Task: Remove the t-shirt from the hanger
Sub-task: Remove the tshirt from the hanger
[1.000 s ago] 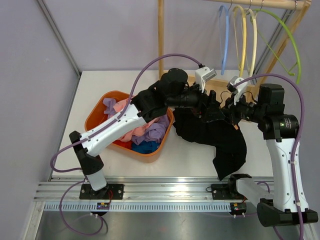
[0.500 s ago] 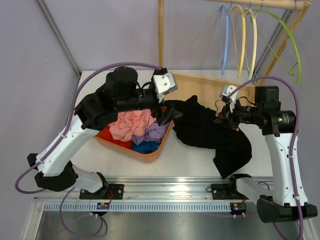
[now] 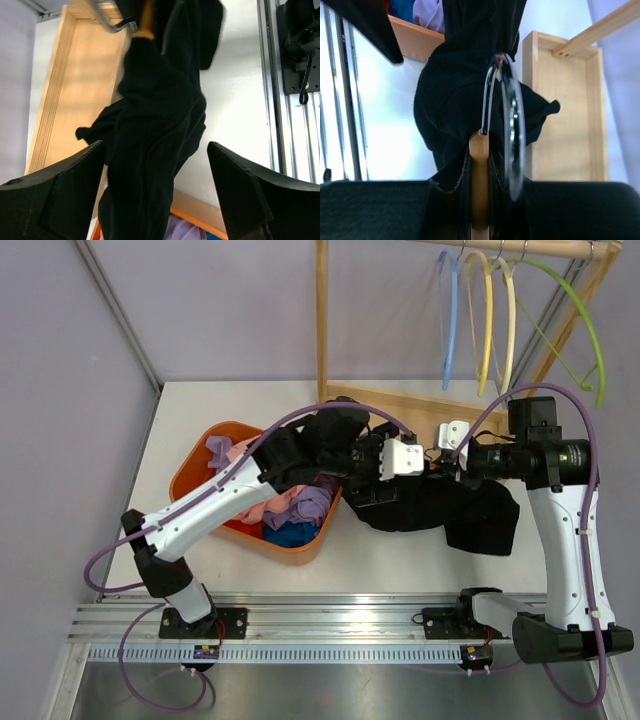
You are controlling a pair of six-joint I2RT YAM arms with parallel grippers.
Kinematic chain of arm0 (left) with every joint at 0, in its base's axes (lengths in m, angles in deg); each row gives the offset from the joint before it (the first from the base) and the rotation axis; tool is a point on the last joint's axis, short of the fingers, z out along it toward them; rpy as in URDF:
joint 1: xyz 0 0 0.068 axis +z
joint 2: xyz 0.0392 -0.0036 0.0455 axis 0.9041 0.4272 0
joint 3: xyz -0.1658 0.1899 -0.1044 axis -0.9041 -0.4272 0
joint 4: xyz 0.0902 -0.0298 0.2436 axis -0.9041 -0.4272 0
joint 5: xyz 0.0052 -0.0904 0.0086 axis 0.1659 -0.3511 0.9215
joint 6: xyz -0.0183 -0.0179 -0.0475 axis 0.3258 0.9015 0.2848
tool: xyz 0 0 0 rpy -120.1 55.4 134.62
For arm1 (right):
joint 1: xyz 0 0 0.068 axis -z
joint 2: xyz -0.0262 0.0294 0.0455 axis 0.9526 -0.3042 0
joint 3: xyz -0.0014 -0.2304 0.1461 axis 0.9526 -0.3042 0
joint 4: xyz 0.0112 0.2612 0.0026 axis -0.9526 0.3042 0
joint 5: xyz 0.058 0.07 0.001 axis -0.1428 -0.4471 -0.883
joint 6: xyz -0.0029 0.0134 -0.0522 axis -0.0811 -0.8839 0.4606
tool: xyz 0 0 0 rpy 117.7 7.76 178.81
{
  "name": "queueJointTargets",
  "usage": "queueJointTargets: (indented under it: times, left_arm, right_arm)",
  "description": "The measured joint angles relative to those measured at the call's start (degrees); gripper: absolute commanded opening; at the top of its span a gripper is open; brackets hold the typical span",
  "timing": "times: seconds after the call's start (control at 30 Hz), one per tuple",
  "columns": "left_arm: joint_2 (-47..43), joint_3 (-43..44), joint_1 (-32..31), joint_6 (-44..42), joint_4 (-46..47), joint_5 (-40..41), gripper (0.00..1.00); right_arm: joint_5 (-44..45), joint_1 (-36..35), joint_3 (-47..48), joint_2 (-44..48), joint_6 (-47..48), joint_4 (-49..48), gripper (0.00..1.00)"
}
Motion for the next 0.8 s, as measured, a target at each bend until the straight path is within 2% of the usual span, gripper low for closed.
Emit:
queueJointTargets:
  times: [0.13,0.17,0.27,0.33,0.4,0.57,0.7,0.73,0.8]
  left_arm:
    - [2.03,0.02,-1.42,-0.22,0.50,0.94,0.61]
    - [2.32,0.02,-1.60,-0.13,0.59,1.31,0.40]
    - [2.84,0.22,-1.31,0.13,1.86,2.75,0.16]
    - [2.89,0.26,-0.92,0.31,2.67,2.99,0.12]
    - [2.89,0.24,-1.05,0.04,2.56,2.91,0.00]
    - [2.86,-0.24,-1.07,1.01,2.89,2.47,0.00]
    - [2.14,-2.36,-0.96,4.02,4.50,1.60,0.00]
    - [1.86,-2.91,-0.72,5.66,5.03,1.38,0.00]
    - [1.36,-4.33,-0.44,10.14,5.55,1.29,0.00]
  right_arm:
    - [-0.94,0.00,1.05,-0.24,3.80,0.42,0.00]
    - [-0.94,0.00,1.05,-0.24,4.44,0.48,0.00]
    - [-1.22,-0.09,1.01,-0.22,6.56,2.05,0.00]
    - [-1.42,-0.09,1.03,-0.22,7.10,2.10,0.00]
    - [-1.40,-0.04,1.01,-0.22,7.87,2.05,0.00]
    - [-1.36,-0.04,0.98,-0.20,7.41,2.47,0.01]
    - [-0.72,-0.04,0.87,-0.22,-0.02,3.30,0.41]
    - [-0.31,-0.02,0.87,-0.22,-5.44,2.58,0.58]
    - [0.70,-0.04,1.40,-0.35,-14.82,-0.76,0.74]
